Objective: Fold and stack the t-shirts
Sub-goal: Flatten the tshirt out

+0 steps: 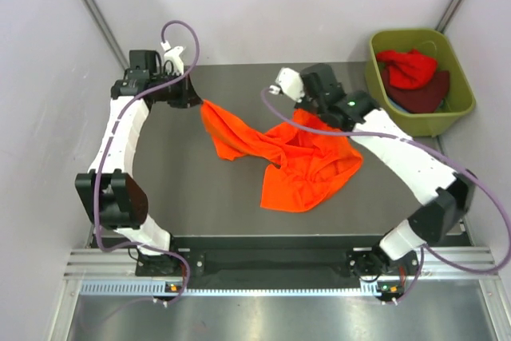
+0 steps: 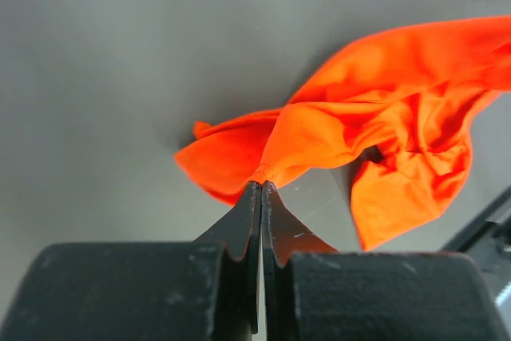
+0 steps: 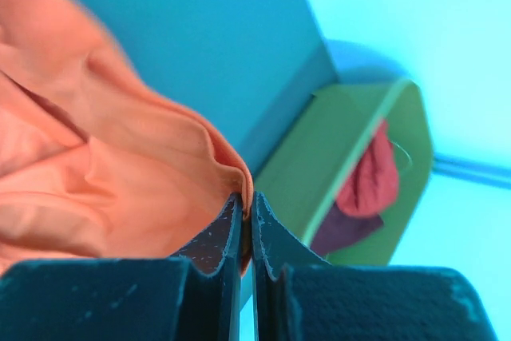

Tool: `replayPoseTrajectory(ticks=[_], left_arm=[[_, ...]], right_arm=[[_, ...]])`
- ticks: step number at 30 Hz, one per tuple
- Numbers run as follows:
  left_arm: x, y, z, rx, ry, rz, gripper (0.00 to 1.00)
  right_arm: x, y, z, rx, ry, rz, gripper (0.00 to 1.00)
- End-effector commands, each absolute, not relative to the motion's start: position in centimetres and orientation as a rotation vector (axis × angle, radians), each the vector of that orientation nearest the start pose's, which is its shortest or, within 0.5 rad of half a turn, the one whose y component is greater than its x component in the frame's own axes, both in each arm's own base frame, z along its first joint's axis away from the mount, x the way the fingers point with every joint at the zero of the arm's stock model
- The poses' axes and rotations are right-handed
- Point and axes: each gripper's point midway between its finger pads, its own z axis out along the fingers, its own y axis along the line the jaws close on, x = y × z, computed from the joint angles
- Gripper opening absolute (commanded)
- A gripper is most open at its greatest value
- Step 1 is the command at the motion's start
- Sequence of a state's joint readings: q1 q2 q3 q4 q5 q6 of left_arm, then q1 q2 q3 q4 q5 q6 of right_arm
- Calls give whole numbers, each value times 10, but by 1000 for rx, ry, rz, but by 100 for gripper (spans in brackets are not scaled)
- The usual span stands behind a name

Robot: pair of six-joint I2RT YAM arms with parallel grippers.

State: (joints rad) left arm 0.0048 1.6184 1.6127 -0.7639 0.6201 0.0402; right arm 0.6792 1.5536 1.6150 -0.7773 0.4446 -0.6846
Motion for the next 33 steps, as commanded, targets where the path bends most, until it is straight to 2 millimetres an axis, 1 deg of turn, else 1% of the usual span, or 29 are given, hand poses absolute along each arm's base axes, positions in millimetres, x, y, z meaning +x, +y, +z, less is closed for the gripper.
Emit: replayPoseTrajectory(ticks=[1,2,3,4,5,7,8,9,10,11,12,13,14,16,17,19,20,21,22,23,24,26,27,28,29,30,31,32,33], left_arm=[[396,-92,317,473,2036,-552,0],[387,-89,327,480,2005,-510,0],[381,-86,330,480,1994,-487,0],[375,-84,335,486,1982,-466,0],[360,-81,346,504,1946,-423,0],[345,-78,359,533,1892,-371,0],[329,-75,372,565,1832,-320,0],[324,-71,380,569,1793,-277,0],[317,-68,387,572,1764,-241,0],[302,-65,400,586,1710,-198,0],[294,-64,405,595,1687,-175,0],[286,-63,410,628,1655,-144,0],[271,-62,418,638,1616,-118,0],[256,-60,428,649,1570,-79,0],[240,-61,445,648,1512,-63,0],[221,-67,461,671,1447,-74,0],[203,-69,478,679,1383,-65,0],[193,-71,484,684,1355,-65,0],[185,-74,490,690,1328,-70,0],[168,-76,499,690,1285,-71,0],[161,-76,502,683,1272,-72,0],[147,-75,502,646,1269,-89,0],[142,-77,488,647,1321,-117,0],[139,-77,479,642,1355,-137,0],[137,-79,464,624,1412,-182,0],[132,-82,436,624,1519,-246,0],[128,-87,418,635,1577,-299,0],[126,-91,389,643,1667,-361,0],[121,-95,365,633,1755,-429,0]], right_arm=[[354,131,343,-1015,1873,-519,0],[351,109,355,-918,1883,-508,0],[349,99,361,-861,1888,-490,0],[346,93,368,-821,1887,-443,0],[335,76,382,-736,1874,-416,0],[321,73,387,-731,1845,-372,0],[304,67,405,-700,1777,-350,0],[295,66,409,-693,1754,-326,0],[287,69,409,-702,1735,-284,0],[271,64,418,-662,1713,-245,0],[261,64,424,-656,1700,-213,0],[252,68,426,-674,1687,-167,0],[235,63,432,-653,1667,-135,0],[217,62,442,-648,1625,-87,0],[201,55,449,-628,1596,-74,0],[181,50,467,-610,1535,-46,0],[167,44,475,-594,1501,-38,0],[157,39,489,-577,1460,-35,0],[149,35,498,-561,1433,-37,0],[142,30,504,-545,1417,-43,0],[135,25,513,-529,1393,-48,0],[132,21,511,-516,1414,-62,0],[131,23,509,-517,1417,-53,0],[131,24,506,-523,1423,-41,0],[132,27,500,-538,1438,-35,0],[137,31,490,-561,1467,-27,0],[142,35,482,-573,1490,-15,0],[148,39,477,-577,1507,-6,0],[159,46,458,-607,1552,4,0]])
